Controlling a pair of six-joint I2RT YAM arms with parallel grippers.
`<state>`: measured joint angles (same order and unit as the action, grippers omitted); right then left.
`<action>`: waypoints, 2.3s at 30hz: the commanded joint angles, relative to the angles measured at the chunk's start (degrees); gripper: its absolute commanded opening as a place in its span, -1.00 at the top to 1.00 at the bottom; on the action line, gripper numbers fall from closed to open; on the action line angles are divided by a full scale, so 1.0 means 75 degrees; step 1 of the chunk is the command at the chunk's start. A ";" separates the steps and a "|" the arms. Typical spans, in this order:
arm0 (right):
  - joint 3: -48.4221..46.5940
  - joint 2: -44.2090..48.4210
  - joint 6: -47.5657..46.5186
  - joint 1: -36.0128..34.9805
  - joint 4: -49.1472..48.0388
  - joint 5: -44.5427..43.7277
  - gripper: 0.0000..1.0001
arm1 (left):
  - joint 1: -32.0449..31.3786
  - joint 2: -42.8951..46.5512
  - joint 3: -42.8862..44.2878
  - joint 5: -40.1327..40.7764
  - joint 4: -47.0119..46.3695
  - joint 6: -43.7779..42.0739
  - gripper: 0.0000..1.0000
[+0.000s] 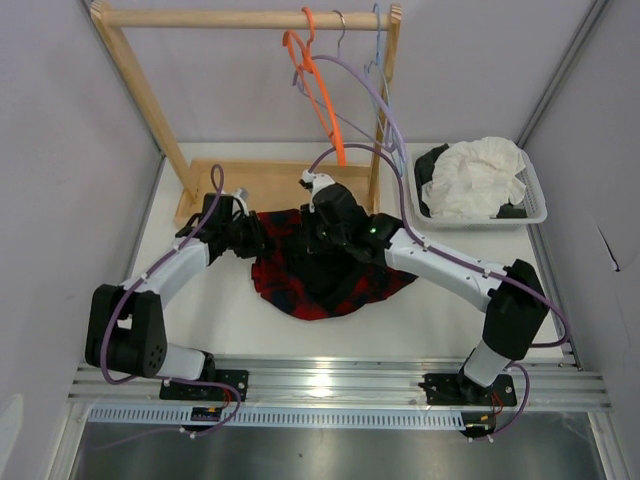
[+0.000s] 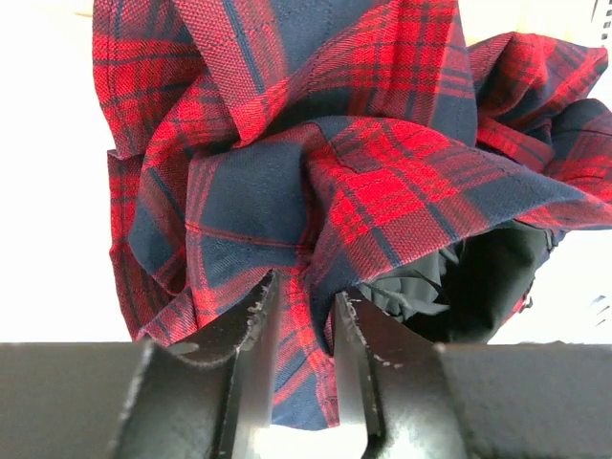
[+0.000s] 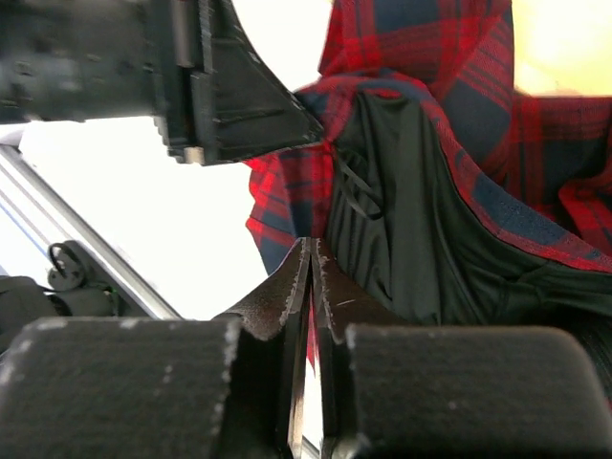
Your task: Place the skirt on the hanger
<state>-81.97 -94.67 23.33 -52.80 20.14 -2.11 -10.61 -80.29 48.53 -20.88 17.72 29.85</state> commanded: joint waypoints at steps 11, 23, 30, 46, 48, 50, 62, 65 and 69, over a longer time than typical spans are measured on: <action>0.0031 -0.0444 0.0018 -0.0250 -0.0002 -0.0480 0.32 | -0.0073 0.0627 0.0525 -0.0191 0.0497 -0.0487 0.03; 0.0370 0.0107 -0.0181 -0.0519 0.0279 -0.0879 0.21 | -0.0085 0.1307 0.1028 -0.1492 0.0321 -0.0675 -0.12; 0.0594 0.1056 -0.0275 -0.0636 0.0490 -0.0973 0.00 | -0.0085 0.1647 0.1602 -0.1376 0.0122 -0.0534 -0.16; 0.1015 0.1924 -0.0240 -0.0754 0.1088 -0.1359 -0.20 | -0.0132 0.1752 0.2095 -0.1329 -0.0686 0.0075 -0.18; 0.0993 0.1796 -0.0065 -0.0730 0.1402 -0.1604 -0.20 | -0.0132 0.1741 0.2107 -0.1352 -0.0639 0.0075 -0.18; 0.1004 0.1713 -0.0017 -0.0707 0.1580 -0.1828 -0.18 | -0.0144 0.1764 0.2154 -0.1399 -0.0604 0.0064 -0.18; 0.1567 0.3187 0.0206 -0.0601 0.1521 -0.1828 -0.15 | -0.0167 0.2139 0.2365 -0.1270 -0.0815 0.0204 -0.20; 0.1252 0.3983 0.0066 -0.0578 0.1533 -0.1758 -0.08 | -0.0190 0.2209 0.2365 -0.1189 -0.0920 0.0239 -0.20; 0.0326 0.4572 -0.0356 -0.0531 0.1522 -0.2259 -0.02 | -0.0214 0.2209 0.2342 -0.1153 -0.0921 0.0227 -0.20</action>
<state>-72.51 -64.58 23.42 -57.30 33.76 -15.46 -11.70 -64.86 63.88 -30.13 13.15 30.61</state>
